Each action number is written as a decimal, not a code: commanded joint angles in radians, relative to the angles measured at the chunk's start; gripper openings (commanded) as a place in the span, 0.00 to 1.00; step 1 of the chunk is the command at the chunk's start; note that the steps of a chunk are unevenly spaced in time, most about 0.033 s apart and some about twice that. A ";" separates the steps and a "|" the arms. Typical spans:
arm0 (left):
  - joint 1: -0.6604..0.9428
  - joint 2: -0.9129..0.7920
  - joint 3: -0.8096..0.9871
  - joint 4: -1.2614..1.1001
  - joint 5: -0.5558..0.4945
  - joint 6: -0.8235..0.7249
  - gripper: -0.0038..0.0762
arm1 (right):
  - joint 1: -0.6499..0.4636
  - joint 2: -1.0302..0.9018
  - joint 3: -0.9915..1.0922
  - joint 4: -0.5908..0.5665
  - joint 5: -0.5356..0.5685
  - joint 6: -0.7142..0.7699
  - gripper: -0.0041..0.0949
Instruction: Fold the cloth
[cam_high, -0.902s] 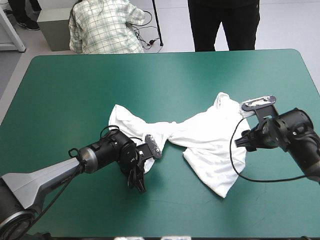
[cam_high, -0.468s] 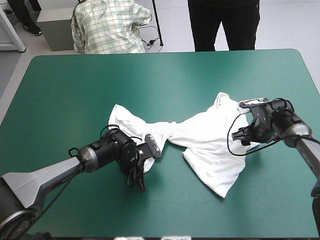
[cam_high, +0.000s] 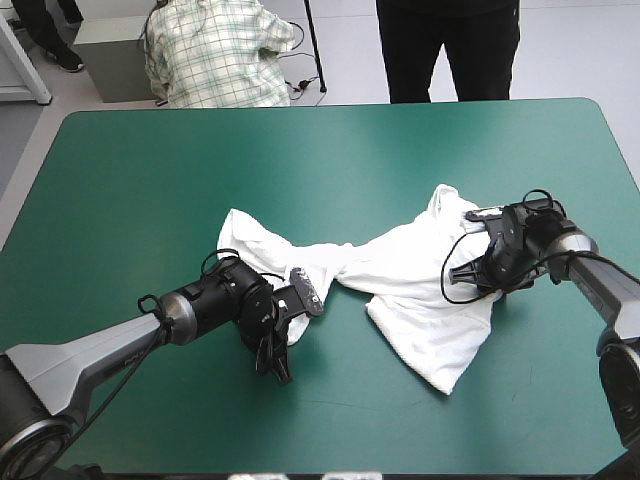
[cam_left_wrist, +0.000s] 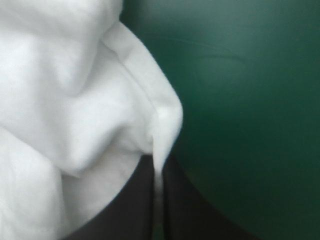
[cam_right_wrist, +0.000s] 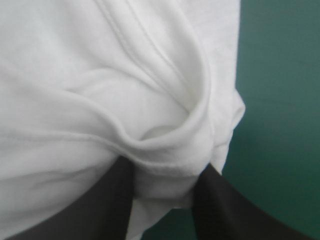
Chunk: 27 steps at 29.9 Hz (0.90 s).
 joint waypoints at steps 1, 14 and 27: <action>-0.011 -0.005 0.002 -0.080 0.054 -0.014 0.04 | -0.007 0.016 -0.003 -0.017 -0.039 -0.007 0.15; -0.009 -0.215 -0.249 0.251 0.148 -0.247 0.04 | -0.007 -0.120 -0.127 -0.043 0.027 -0.007 0.02; -0.009 -0.310 -0.916 0.646 0.392 -0.324 0.04 | -0.007 -0.337 -0.505 -0.178 0.144 0.006 0.02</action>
